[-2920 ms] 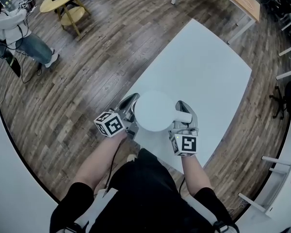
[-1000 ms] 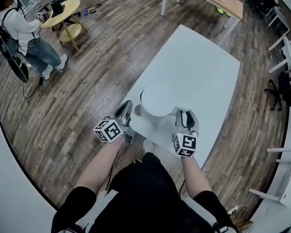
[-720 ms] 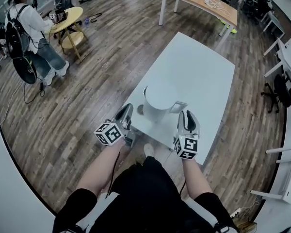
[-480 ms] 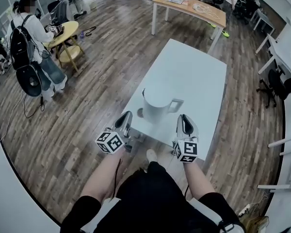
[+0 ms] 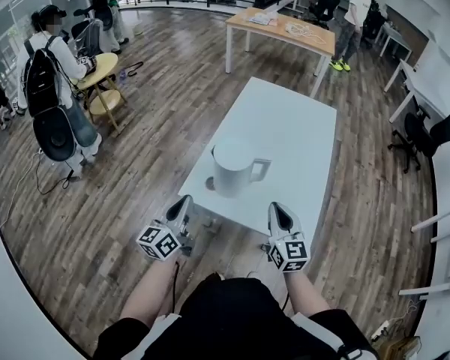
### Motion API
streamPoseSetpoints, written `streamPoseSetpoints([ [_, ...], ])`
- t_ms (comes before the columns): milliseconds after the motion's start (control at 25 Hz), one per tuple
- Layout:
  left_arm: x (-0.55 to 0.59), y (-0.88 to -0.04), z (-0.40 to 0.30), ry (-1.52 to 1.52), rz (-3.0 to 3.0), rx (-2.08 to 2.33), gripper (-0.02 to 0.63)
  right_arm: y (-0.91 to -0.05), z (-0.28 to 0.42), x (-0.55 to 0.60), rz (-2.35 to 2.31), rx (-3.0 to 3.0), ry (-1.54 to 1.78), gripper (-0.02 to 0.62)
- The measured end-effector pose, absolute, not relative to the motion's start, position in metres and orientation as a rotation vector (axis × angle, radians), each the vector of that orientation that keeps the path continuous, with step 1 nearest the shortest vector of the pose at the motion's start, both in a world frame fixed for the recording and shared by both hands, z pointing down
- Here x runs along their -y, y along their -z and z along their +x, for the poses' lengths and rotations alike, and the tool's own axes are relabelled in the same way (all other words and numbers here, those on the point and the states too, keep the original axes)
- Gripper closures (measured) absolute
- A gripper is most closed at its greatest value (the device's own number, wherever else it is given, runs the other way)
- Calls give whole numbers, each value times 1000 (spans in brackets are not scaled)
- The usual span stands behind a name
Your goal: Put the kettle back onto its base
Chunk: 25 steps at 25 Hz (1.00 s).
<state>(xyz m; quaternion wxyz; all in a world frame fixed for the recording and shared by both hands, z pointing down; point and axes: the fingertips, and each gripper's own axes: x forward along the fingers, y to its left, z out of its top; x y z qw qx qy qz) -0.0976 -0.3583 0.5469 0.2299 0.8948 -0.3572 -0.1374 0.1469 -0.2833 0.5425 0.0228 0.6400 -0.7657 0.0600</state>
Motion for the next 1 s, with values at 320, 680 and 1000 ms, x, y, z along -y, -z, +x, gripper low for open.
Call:
streamPoseSetpoints([
  [320,338,-527,-76,317,2600,1050,607,-524,173,275,1949,2426,-151,591],
  [680,314,-530,-56,357,2528,1137,607,-516,186,269,1876,2498,-126,591],
  [1000,320,-526,-47,250,2621,1178,607,-512,186,276,1856,2517,-105,592],
])
